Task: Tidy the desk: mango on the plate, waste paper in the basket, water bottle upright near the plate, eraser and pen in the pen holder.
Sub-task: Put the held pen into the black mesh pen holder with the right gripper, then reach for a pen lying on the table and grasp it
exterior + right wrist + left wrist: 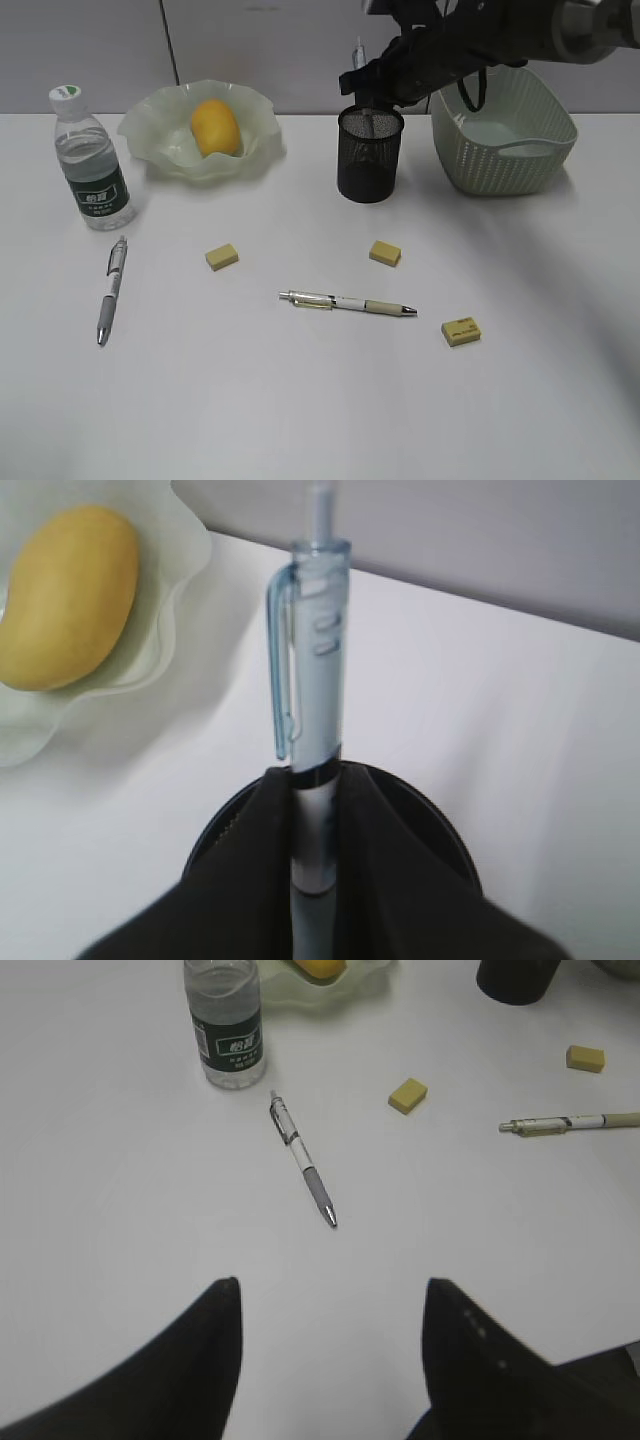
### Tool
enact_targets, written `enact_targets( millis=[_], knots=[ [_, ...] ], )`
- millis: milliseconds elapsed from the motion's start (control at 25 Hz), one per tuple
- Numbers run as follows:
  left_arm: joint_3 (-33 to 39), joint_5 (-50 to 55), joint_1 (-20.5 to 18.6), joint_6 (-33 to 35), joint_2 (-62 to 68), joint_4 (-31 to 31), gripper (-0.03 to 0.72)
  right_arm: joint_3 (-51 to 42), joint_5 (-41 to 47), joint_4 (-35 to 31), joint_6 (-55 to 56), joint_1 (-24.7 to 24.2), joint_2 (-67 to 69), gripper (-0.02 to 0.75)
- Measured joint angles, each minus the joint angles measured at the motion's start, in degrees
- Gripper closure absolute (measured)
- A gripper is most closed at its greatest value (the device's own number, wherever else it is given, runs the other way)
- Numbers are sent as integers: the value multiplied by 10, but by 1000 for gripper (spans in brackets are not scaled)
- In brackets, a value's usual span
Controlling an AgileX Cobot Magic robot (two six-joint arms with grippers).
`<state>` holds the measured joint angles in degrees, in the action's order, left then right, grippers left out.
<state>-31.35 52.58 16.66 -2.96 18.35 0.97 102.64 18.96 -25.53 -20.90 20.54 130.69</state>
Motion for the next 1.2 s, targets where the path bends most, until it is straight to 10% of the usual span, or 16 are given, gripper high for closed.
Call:
enact_targets(
  millis=[240, 560, 1200],
  knots=[
    [0, 0, 0, 0, 0, 0, 253, 0, 11, 0, 0, 0, 1, 573],
    [0, 0, 0, 0, 0, 0, 253, 0, 17, 5, 0, 0, -4, 226],
    [0, 0, 0, 0, 0, 0, 253, 42, 423, 167, 61, 1, -72, 237]
  ],
)
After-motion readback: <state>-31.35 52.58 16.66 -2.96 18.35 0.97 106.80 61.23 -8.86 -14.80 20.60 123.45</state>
